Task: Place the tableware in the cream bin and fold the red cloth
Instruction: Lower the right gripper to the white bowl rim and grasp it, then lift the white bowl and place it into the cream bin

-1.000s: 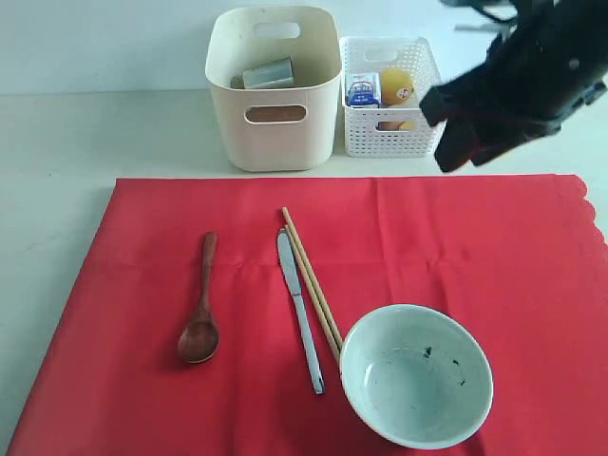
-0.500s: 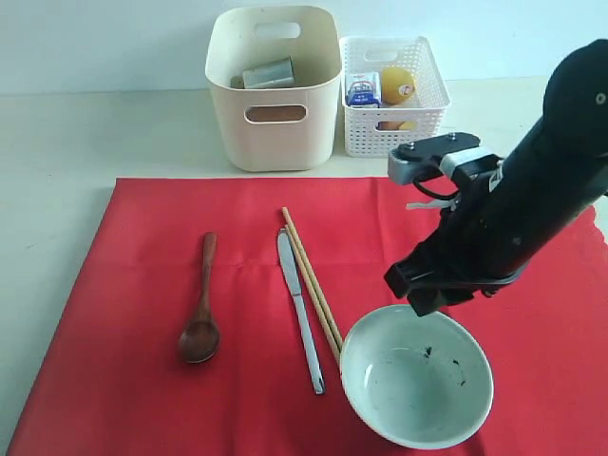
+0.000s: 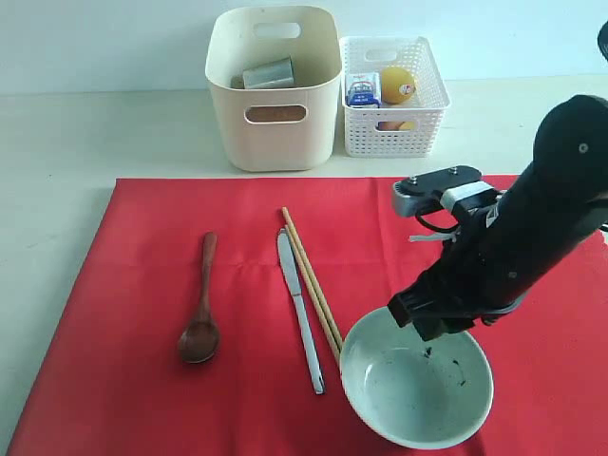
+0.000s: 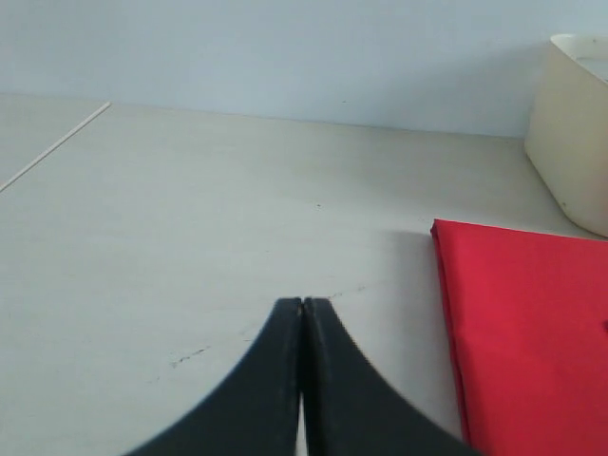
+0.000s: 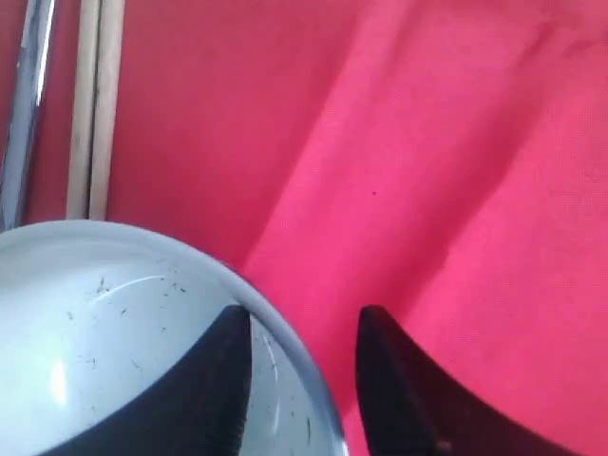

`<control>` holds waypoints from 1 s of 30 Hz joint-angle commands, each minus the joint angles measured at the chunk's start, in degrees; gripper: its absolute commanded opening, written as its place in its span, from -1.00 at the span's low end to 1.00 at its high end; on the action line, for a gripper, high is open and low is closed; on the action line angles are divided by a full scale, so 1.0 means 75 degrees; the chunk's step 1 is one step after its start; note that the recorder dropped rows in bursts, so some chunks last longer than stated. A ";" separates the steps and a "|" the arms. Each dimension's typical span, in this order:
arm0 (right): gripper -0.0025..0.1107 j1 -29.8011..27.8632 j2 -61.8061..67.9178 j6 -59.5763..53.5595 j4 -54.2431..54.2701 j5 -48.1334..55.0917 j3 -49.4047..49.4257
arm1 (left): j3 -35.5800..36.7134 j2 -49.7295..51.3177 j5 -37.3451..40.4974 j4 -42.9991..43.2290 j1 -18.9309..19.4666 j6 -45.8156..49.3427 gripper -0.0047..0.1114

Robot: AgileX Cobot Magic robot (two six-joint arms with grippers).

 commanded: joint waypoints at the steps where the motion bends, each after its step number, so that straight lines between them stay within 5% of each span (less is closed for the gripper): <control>1: -0.48 0.0010 0.0234 -0.0201 0.0031 -0.0114 0.0030 | -0.0009 -0.0049 -0.0033 0.0019 0.0018 -0.0053 -0.89; 6: -0.96 0.0010 0.0060 -0.0187 0.0031 -0.0114 0.0014 | -0.0009 -0.0049 -0.0033 0.0019 0.0018 -0.0053 -0.89; 15: -0.96 0.0010 -0.1166 -0.0187 -0.0152 0.0058 -0.0839 | -0.0009 -0.0049 -0.0033 0.0019 0.0018 -0.0053 -0.89; 19: -0.96 0.0010 -0.1480 -0.0146 -0.1174 -0.0100 -0.2373 | -0.0009 -0.0049 -0.0033 0.0019 0.0018 -0.0053 -0.89; 30: -0.96 -0.0006 0.0393 0.0075 -0.1642 -0.2684 -0.5267 | -0.0009 -0.0049 -0.0033 0.0019 0.0018 -0.0053 -0.89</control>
